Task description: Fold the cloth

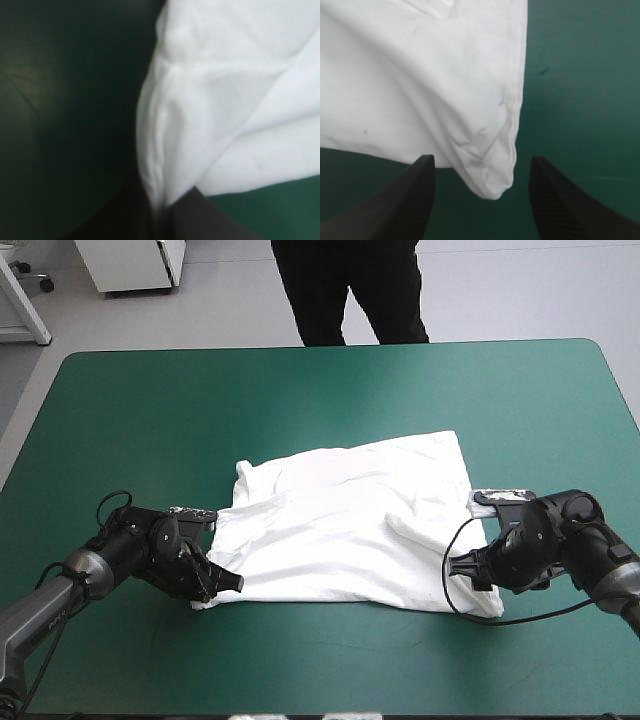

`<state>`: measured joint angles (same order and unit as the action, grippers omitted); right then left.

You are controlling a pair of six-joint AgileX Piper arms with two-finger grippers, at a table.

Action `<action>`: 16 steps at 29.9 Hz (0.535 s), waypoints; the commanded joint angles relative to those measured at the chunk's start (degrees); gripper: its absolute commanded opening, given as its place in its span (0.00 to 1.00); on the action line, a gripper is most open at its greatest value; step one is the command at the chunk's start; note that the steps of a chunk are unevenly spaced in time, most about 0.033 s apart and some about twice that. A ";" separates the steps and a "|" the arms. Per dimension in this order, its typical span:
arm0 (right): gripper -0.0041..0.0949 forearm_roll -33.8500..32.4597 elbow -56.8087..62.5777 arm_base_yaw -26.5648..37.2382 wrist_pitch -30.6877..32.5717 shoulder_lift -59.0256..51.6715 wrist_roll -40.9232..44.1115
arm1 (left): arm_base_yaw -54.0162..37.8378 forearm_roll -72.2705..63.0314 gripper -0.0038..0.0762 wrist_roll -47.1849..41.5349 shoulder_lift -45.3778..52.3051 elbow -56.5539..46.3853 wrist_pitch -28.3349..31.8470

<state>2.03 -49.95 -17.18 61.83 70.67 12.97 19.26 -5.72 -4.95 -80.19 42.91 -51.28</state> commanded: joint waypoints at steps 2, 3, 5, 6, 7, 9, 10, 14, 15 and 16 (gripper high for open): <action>0.58 -0.91 4.19 -0.05 -6.37 -1.52 1.12 | 0.15 -0.03 0.04 0.31 -0.68 -0.23 0.99; 0.58 -1.25 5.21 -0.05 -7.25 -1.52 1.78 | 0.15 -0.03 0.04 0.42 -0.68 -0.23 0.99; 0.58 -1.68 7.81 -0.05 -9.43 -1.52 2.91 | 0.15 -0.03 0.04 0.42 -0.68 -0.23 0.99; 0.58 -1.68 8.86 -0.05 -10.68 -1.52 2.91 | 0.15 -0.03 0.04 0.42 -0.68 -0.23 0.99; 0.58 -1.55 9.86 -0.05 -11.87 -1.52 2.91 | 0.15 -0.03 0.04 0.42 -0.68 -0.23 0.99; 0.58 -1.47 11.03 -0.05 -13.51 -0.98 2.91 | 0.15 -0.03 0.04 0.42 -0.68 -0.23 0.99; 0.58 -1.32 11.39 -0.05 -13.95 -0.62 2.91 | 0.15 -0.03 0.04 0.42 -0.68 -0.23 0.99; 0.58 -0.77 12.08 -0.05 -14.77 2.63 2.91 | 0.15 -0.03 0.04 0.42 -0.68 -0.23 0.99; 0.58 -0.17 12.08 -0.05 -14.77 3.78 2.91 | 0.15 -0.03 0.04 0.52 -0.68 -0.23 0.99; 0.58 0.85 12.08 -0.05 -14.77 5.10 2.60 | 0.15 -0.03 0.04 0.52 -0.68 -0.23 0.99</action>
<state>1.13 -37.66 -17.18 49.56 73.33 15.93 19.26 -5.78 -4.62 -80.26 42.91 -51.17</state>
